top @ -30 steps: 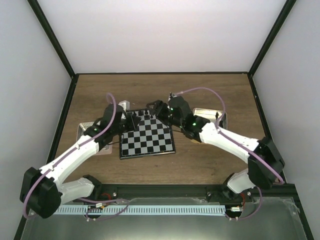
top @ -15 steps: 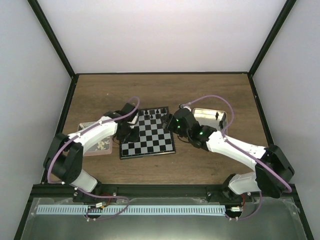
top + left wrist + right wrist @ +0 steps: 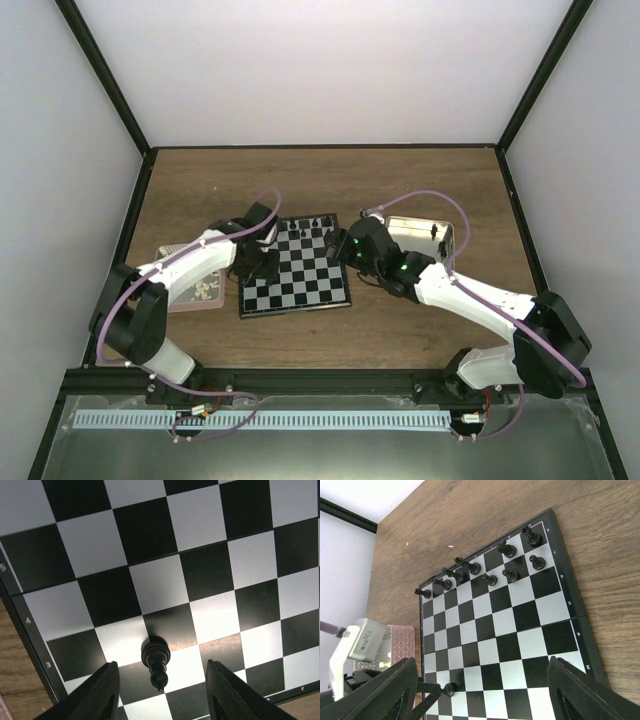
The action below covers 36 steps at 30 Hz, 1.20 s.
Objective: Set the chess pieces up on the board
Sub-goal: Pick up the chess piece from the chessboard.
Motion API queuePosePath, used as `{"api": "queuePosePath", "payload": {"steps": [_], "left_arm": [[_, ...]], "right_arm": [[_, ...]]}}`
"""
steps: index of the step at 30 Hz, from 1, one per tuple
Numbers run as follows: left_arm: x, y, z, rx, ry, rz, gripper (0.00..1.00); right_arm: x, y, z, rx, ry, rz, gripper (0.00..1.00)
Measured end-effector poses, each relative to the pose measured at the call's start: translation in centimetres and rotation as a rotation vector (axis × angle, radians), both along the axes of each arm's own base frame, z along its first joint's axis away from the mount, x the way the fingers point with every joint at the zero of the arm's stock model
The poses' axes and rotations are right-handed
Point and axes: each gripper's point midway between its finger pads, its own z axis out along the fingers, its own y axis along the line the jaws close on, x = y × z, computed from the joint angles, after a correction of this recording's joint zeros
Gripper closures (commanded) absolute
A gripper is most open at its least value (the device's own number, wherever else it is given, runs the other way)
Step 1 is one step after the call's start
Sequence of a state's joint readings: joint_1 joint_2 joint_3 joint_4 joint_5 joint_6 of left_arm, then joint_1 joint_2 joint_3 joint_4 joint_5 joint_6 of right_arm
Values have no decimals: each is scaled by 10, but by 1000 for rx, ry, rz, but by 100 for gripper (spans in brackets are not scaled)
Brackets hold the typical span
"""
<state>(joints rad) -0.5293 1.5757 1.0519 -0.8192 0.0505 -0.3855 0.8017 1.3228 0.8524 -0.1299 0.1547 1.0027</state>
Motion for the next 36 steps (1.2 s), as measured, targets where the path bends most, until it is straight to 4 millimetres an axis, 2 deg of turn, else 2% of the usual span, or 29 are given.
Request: {"api": "queuePosePath", "payload": {"steps": [6,10,14,17,19,22,26,33,36], "left_arm": [[-6,3,-2,-28,-23,44,66],[-7,2,-6,-40,-19,51,82],[-5,0,-9,-45,-19,50,91],[-4,-1,-9,-47,-24,50,91],[-3,-1,-9,-47,-25,50,80],[-4,0,-9,-43,-21,47,76],[-6,1,-10,-38,-14,46,78],[-8,2,-11,-32,-6,39,93],[-8,2,-11,-31,-8,31,96]], "right_arm": [[-1,-3,-5,-14,10,-3,28],[-2,-3,-5,-15,11,-4,28],[-2,-4,-6,-19,13,-6,28],[-2,-4,-6,-22,13,-8,28],[-1,-5,-5,-22,10,-12,28],[-1,-6,-3,-20,4,-16,28],[0,-7,-3,-22,2,-21,28],[-1,-8,-4,-25,2,-24,28],[-3,-10,-8,-32,7,-25,28]]}}
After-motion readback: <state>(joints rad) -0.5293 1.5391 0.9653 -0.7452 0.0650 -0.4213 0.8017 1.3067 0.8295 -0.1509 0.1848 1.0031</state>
